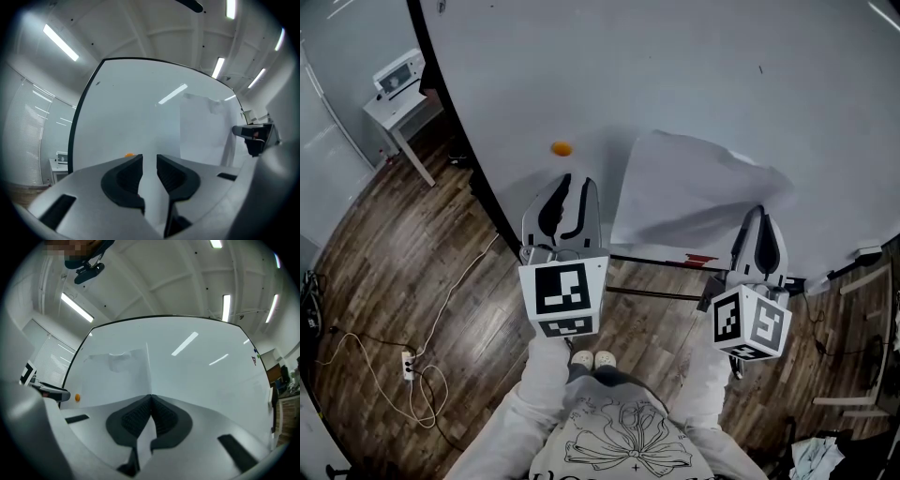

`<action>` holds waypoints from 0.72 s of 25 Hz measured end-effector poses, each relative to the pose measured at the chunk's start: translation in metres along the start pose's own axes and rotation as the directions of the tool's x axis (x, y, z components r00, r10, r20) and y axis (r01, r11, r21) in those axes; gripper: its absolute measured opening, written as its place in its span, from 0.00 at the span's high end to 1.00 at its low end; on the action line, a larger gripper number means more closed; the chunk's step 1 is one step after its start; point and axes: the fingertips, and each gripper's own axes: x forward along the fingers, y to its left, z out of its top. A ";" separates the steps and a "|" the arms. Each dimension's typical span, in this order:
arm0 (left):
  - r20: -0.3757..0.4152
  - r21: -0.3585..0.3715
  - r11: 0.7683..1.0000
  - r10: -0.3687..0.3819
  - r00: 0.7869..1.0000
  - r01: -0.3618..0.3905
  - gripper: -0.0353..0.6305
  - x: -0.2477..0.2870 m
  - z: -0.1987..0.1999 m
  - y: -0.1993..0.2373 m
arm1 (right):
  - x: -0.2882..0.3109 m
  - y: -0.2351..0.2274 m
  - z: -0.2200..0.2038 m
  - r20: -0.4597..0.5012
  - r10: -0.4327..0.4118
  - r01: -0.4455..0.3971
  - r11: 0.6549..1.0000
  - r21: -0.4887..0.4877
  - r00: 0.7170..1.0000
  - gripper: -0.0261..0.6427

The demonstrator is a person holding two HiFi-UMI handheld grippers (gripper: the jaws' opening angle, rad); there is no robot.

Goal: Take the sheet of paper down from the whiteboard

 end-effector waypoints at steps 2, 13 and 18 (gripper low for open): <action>0.002 0.002 1.000 0.000 1.000 0.000 0.81 -0.001 0.001 -0.002 | 0.000 0.000 -0.001 -0.002 0.005 -0.005 1.000 0.005 1.000 0.96; 0.000 0.010 1.000 0.010 1.000 -0.010 0.81 -0.003 0.000 0.003 | 0.003 0.009 -0.008 -0.025 0.020 -0.020 1.000 0.009 0.999 0.96; 0.000 0.010 1.000 0.012 1.000 -0.012 0.85 -0.004 0.000 0.004 | 0.004 0.012 -0.011 -0.034 0.019 -0.019 1.000 0.012 0.999 0.96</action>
